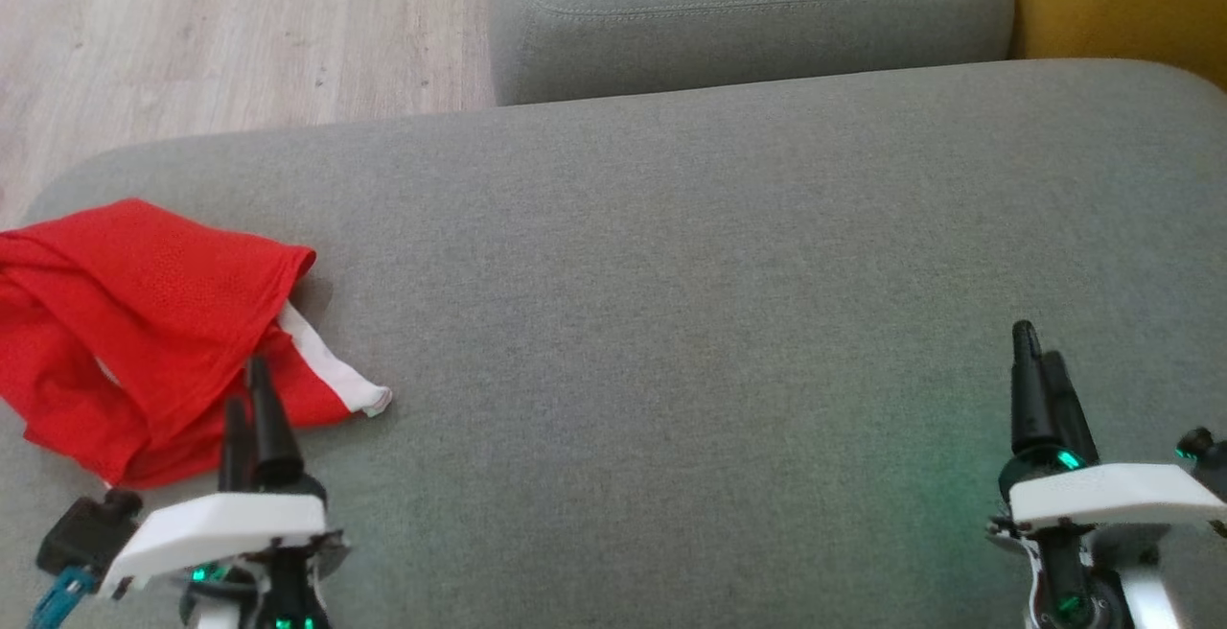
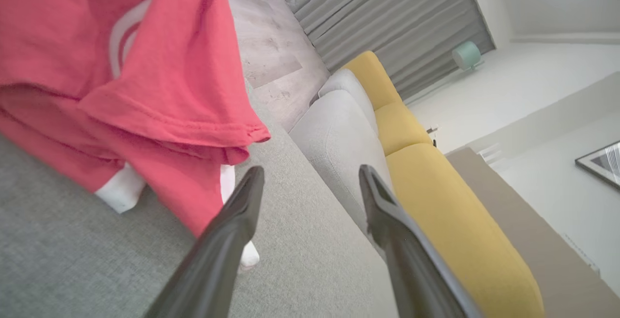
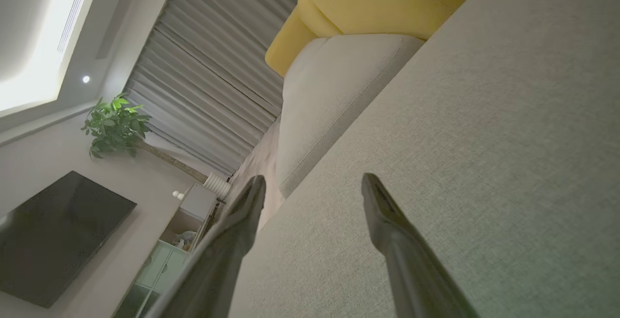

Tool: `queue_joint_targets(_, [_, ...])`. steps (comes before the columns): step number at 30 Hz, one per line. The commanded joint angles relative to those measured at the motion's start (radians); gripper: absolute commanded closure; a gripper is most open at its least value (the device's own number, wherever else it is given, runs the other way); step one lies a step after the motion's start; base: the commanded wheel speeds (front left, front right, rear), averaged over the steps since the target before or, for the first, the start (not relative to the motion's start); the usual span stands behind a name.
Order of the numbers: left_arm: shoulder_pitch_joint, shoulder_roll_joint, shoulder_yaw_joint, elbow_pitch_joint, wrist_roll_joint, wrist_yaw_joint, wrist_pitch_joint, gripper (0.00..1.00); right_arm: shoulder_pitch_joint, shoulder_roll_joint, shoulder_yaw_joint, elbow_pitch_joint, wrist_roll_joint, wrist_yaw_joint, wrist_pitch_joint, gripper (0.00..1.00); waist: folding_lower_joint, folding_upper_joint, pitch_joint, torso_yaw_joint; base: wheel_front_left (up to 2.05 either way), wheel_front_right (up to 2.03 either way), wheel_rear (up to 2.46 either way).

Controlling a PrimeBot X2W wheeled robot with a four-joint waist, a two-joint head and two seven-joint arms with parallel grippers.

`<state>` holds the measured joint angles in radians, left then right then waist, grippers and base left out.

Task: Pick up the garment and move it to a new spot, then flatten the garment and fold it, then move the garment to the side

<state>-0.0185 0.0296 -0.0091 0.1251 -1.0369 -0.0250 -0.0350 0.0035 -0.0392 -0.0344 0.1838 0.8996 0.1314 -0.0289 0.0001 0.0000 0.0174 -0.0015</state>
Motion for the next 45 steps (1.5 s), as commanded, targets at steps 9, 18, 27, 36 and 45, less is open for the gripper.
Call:
queue_joint_targets(9, [-0.074,0.03,-0.09,-0.029,0.229,0.012,-0.034,0.0,-0.053,-0.007,0.041,-0.055,-0.171,0.0,-0.039,0.0,0.0,0.0,0.004,-0.001,0.0,0.0,0.0])
queue_joint_targets(18, [-0.114,0.083,-0.213,-0.007,0.38,0.082,-0.06,0.0,-0.056,-0.007,0.075,-0.06,-0.315,0.0,-0.066,0.0,0.0,0.0,0.01,0.0,0.0,0.0,0.0])
queue_joint_targets(27, [-0.164,0.144,-0.363,0.016,0.517,0.175,-0.09,0.0,-0.06,-0.008,0.106,-0.081,-0.468,0.0,-0.095,0.0,-0.0001,0.0,0.015,-0.002,0.0,0.0,0.0])
queue_joint_targets(36, [-0.211,0.181,-0.464,0.042,0.606,0.24,-0.113,0.0,-0.063,-0.009,0.118,-0.105,-0.594,-0.001,-0.119,0.0,-0.0001,0.0,0.026,-0.003,0.0,0.0,0.0])
queue_joint_targets(45, [-0.261,0.221,-0.57,0.073,0.717,0.308,-0.14,0.0,-0.063,-0.009,0.129,-0.126,-0.728,-0.001,-0.145,0.0,-0.0001,0.0,0.032,-0.001,0.0,0.0,0.0])
